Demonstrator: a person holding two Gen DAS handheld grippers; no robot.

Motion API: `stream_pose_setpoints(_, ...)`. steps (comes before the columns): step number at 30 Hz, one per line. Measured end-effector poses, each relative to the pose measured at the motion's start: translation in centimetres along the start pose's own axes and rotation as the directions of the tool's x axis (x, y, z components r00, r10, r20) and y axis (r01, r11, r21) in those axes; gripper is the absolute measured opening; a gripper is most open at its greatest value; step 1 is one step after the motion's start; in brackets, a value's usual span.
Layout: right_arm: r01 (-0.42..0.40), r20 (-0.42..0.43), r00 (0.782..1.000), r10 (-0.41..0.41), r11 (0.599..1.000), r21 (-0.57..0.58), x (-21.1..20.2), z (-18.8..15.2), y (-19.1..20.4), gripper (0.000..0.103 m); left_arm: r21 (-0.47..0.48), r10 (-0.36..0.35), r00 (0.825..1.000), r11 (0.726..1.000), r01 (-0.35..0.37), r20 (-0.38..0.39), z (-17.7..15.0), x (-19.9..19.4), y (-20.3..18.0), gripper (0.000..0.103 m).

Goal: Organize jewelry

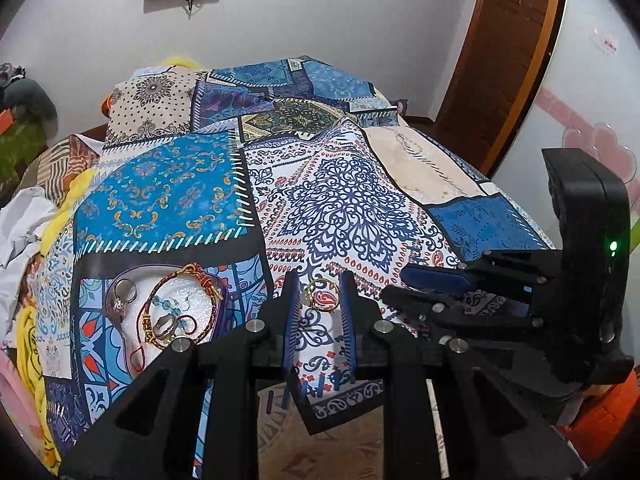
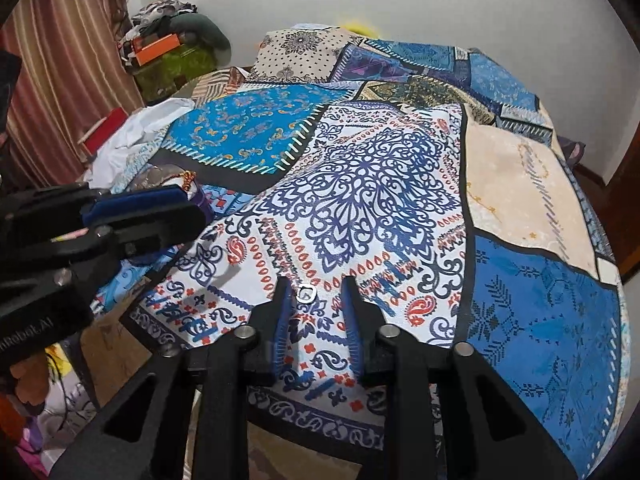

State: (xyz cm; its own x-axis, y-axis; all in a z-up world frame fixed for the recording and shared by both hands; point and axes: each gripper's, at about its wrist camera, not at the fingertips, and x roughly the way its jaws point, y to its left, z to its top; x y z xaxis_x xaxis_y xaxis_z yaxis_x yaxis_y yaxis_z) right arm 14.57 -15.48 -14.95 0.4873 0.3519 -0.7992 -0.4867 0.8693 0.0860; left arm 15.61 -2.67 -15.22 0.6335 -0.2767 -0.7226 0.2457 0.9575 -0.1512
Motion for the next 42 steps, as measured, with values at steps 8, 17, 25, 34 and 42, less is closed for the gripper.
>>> stream_pose_setpoints(8,-0.004,0.007,1.000,0.004,1.000,0.017,-0.3,-0.1,-0.2,0.008,-0.009,-0.002,1.000,1.000,0.002,0.009,-0.2,-0.7,0.0,0.019)
stream_pose_setpoints(17,-0.015,0.055,0.998,0.013,1.000,0.027,-2.6,0.9,0.8,0.008,-0.018,0.015,0.998,1.000,-0.014,0.061,-0.1,-3.4,0.6,0.019)
stream_pose_setpoints(25,-0.039,0.143,0.989,0.039,0.999,-0.005,-5.0,3.2,3.7,0.008,-0.058,0.068,0.989,0.996,-0.061,0.130,-0.1,-7.2,2.9,0.019)
stream_pose_setpoints(34,-0.111,0.206,0.971,0.120,0.992,-0.058,-5.5,6.5,7.8,0.008,-0.127,0.154,0.978,0.982,-0.137,0.138,-0.8,-9.0,7.8,0.019)
stream_pose_setpoints(42,-0.156,0.172,0.970,0.171,0.983,-0.095,-2.8,7.7,10.2,0.008,-0.180,0.134,0.989,0.976,-0.120,0.067,-2.8,-6.7,10.2,0.019)
